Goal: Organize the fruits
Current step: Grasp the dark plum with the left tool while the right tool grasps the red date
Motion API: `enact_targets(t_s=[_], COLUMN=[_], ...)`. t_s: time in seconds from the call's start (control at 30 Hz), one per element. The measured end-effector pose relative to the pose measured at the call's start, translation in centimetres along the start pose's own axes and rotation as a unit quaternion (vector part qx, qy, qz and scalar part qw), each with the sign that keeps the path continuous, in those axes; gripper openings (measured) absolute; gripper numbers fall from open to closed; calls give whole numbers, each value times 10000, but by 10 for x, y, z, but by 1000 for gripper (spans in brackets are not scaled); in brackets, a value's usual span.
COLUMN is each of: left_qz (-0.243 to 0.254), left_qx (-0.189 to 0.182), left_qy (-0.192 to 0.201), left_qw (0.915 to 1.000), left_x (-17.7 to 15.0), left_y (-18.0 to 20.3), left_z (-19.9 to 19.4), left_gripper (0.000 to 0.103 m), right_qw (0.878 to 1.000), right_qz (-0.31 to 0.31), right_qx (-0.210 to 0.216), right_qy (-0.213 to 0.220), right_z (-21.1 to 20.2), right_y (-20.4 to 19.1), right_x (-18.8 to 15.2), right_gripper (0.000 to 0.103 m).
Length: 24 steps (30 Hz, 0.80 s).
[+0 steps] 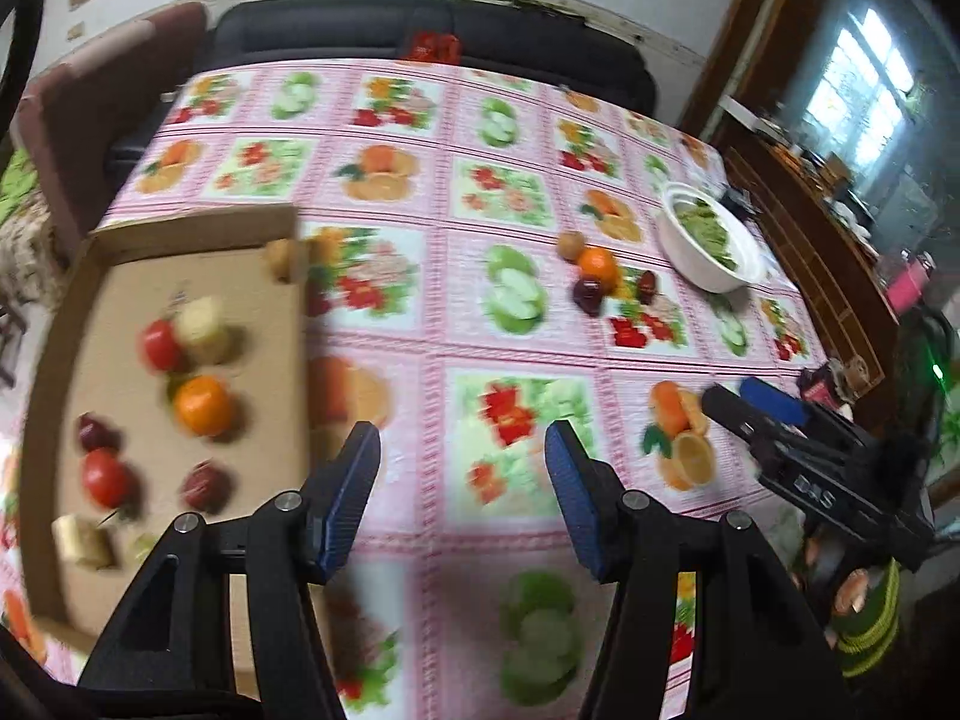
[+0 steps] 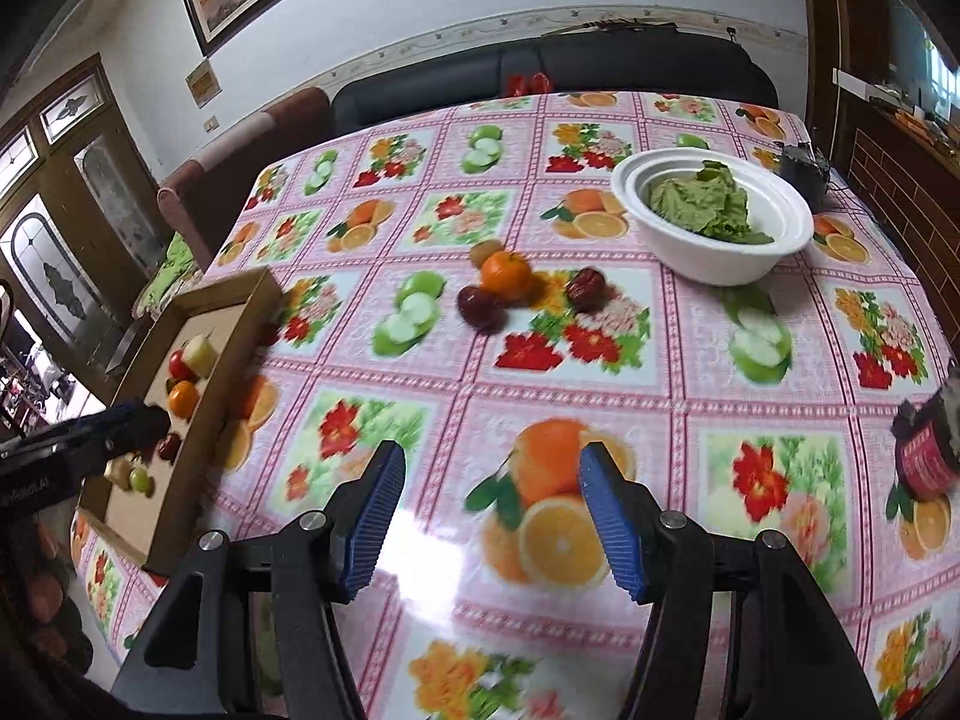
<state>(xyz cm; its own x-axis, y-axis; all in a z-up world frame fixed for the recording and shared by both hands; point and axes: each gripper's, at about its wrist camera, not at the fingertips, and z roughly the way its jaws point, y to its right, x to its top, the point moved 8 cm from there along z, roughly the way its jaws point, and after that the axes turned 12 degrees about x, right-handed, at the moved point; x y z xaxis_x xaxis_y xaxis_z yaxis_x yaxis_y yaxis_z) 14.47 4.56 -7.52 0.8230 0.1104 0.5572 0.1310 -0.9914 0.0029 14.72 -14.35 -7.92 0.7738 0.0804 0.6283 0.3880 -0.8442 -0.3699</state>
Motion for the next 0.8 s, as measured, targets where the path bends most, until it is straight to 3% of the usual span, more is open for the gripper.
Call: enact_targets(t_s=[0.17, 0.3, 0.5, 0.6, 0.63, 0.8], left_qz=[326, 594, 656, 675, 679, 735], left_qx=[-386, -433, -447, -446, -468, -439], left_qy=[-52, -71, -223, -257, -270, -322], left_qw=[9987, 9973, 9966, 9964, 9962, 9958], left_x=[17, 31, 46, 53, 54, 60], left_y=[46, 75, 91, 95, 98, 109], left_z=[28, 55, 90, 102, 105, 121], left_gripper=[56, 56, 56, 56, 56, 56], right_qw=[9998, 9995, 9990, 9985, 9982, 9990], right_qz=[-55, -35, -186, -255, -274, -226], right_qx=[-155, -312, -385, -420, -436, -269], right_qy=[96, -45, -154, -248, -300, -270], right_z=[22, 53, 88, 100, 103, 99], right_y=[28, 52, 64, 69, 70, 75], right_x=[29, 51, 75, 80, 80, 78], right_gripper=[62, 52, 50, 38, 28, 27])
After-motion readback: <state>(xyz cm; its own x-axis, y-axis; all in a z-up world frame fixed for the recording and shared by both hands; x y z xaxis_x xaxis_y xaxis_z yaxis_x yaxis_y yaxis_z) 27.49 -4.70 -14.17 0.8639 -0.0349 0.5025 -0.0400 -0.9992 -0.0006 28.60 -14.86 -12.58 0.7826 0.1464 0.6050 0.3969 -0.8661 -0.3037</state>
